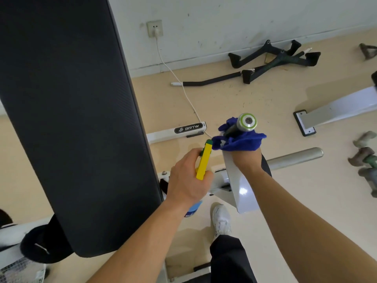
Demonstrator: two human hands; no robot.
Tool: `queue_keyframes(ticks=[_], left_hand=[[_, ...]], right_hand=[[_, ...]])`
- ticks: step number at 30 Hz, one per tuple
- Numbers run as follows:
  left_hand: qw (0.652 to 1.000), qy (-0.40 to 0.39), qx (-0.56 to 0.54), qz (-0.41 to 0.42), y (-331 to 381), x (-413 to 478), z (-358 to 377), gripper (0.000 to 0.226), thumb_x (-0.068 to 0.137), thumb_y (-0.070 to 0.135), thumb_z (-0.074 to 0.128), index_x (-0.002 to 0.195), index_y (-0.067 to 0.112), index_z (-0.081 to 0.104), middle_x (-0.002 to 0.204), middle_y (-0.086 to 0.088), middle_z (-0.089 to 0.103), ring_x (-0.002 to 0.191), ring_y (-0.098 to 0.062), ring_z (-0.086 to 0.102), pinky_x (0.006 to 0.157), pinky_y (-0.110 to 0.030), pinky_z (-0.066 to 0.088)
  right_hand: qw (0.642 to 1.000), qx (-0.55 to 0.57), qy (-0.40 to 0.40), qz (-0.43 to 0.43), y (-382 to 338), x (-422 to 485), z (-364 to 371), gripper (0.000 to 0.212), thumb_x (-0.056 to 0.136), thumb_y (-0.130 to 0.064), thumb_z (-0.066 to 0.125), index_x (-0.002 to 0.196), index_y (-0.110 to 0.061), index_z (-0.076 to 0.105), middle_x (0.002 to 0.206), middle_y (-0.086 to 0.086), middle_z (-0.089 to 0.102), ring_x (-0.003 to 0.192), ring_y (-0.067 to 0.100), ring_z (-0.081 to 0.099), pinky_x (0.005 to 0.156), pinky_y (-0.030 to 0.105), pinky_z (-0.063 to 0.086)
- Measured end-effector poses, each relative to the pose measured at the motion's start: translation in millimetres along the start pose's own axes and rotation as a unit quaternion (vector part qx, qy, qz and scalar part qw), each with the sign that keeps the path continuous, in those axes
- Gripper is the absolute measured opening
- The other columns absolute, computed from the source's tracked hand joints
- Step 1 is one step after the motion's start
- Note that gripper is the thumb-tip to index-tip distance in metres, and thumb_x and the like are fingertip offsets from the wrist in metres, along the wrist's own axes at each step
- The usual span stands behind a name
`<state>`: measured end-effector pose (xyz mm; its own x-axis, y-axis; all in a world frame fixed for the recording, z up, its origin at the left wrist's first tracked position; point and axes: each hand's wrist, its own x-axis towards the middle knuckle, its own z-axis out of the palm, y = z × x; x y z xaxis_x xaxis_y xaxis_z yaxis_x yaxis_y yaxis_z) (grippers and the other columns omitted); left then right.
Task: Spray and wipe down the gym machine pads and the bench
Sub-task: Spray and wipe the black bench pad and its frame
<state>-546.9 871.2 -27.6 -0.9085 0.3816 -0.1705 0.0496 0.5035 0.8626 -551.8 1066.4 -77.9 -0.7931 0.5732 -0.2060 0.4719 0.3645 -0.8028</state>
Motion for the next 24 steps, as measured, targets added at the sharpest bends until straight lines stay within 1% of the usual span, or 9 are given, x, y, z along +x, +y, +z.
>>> queue_keyframes(ticks=[3, 6, 9, 11, 13, 17, 20, 22, 24], left_hand=[[1.0, 0.002, 0.0, -0.003, 7, -5, -6, 0.024, 0.079, 0.027, 0.052, 0.101, 0.025, 0.061, 0.067, 0.006, 0.052, 0.064, -0.014, 0.05, 0.06, -0.016, 0.037], [1.0, 0.001, -0.001, -0.001, 11, -6, -11, 0.024, 0.08, 0.029, 0.053, 0.102, 0.025, 0.061, 0.07, 0.008, 0.055, 0.068, -0.011, 0.053, 0.061, -0.009, 0.038], [1.0, 0.005, -0.002, 0.004, 10, -6, -14, 0.024, 0.081, 0.028, 0.055, 0.104, 0.029, 0.059, 0.073, 0.01, 0.057, 0.074, -0.007, 0.056, 0.062, -0.008, 0.04], [1.0, 0.009, -0.006, 0.005, 9, -6, -15, 0.022, 0.081, 0.028, 0.056, 0.103, 0.031, 0.059, 0.071, 0.011, 0.056, 0.072, -0.009, 0.055, 0.061, -0.011, 0.039], [1.0, 0.019, -0.014, 0.006, 7, -7, -16, 0.018, 0.082, 0.026, 0.058, 0.1, 0.03, 0.059, 0.067, 0.009, 0.053, 0.065, -0.01, 0.053, 0.06, -0.011, 0.039], [0.999, 0.026, -0.019, 0.003, 3, -8, -15, 0.02, 0.087, 0.02, 0.065, 0.102, 0.031, 0.058, 0.068, 0.008, 0.054, 0.065, -0.011, 0.053, 0.061, -0.009, 0.041], [1.0, 0.022, -0.014, -0.001, 0, -6, -15, 0.02, 0.086, 0.024, 0.063, 0.104, 0.032, 0.057, 0.067, 0.012, 0.053, 0.065, -0.009, 0.053, 0.06, -0.01, 0.04], [0.999, 0.027, -0.015, -0.012, -1, -3, -14, 0.022, 0.084, 0.026, 0.063, 0.104, 0.033, 0.057, 0.068, 0.013, 0.052, 0.065, -0.009, 0.053, 0.061, -0.012, 0.038], [0.999, 0.038, -0.021, -0.023, -2, 0, -13, 0.024, 0.082, 0.029, 0.061, 0.105, 0.033, 0.057, 0.068, 0.013, 0.052, 0.063, -0.009, 0.051, 0.062, -0.017, 0.038]], right_hand=[[0.986, -0.147, -0.039, 0.063, 14, -11, -28, 0.034, 0.074, -0.037, 0.078, 0.099, -0.029, 0.056, 0.084, -0.005, 0.063, 0.076, 0.02, 0.063, 0.059, 0.032, 0.052], [0.983, -0.154, -0.019, 0.1, 14, -19, -53, 0.015, 0.089, -0.014, 0.067, 0.087, -0.024, 0.056, 0.082, 0.002, 0.063, 0.081, 0.027, 0.064, 0.069, 0.043, 0.055], [0.981, -0.162, -0.095, 0.036, -9, 4, -50, 0.02, 0.078, 0.009, 0.061, 0.09, -0.007, 0.061, 0.088, 0.015, 0.063, 0.085, 0.033, 0.062, 0.07, 0.042, 0.052], [0.986, -0.067, -0.152, -0.014, -22, 18, -40, 0.039, 0.062, 0.011, 0.059, 0.091, -0.016, 0.062, 0.086, 0.006, 0.064, 0.081, 0.028, 0.06, 0.067, 0.031, 0.049], [0.982, 0.083, -0.167, 0.012, -25, 19, -39, 0.046, 0.063, 0.012, 0.056, 0.097, -0.017, 0.068, 0.09, 0.005, 0.07, 0.086, 0.026, 0.065, 0.075, 0.036, 0.052], [0.942, 0.286, -0.148, 0.09, -25, 19, -59, 0.033, 0.083, 0.005, 0.05, 0.11, 0.002, 0.069, 0.104, 0.023, 0.065, 0.094, 0.034, 0.062, 0.082, 0.047, 0.049], [0.923, 0.334, -0.147, 0.126, -34, 34, -55, 0.022, 0.094, -0.009, 0.048, 0.098, -0.001, 0.068, 0.089, 0.016, 0.069, 0.083, 0.03, 0.063, 0.077, 0.044, 0.053], [0.934, 0.28, -0.168, 0.145, -40, 51, -47, 0.018, 0.098, -0.008, 0.047, 0.09, -0.004, 0.063, 0.072, 0.004, 0.07, 0.071, 0.02, 0.065, 0.07, 0.037, 0.053], [0.942, 0.131, -0.294, 0.092, -46, 72, -44, 0.015, 0.092, -0.007, 0.059, 0.101, 0.004, 0.064, 0.082, 0.007, 0.073, 0.076, 0.022, 0.069, 0.075, 0.039, 0.055]])
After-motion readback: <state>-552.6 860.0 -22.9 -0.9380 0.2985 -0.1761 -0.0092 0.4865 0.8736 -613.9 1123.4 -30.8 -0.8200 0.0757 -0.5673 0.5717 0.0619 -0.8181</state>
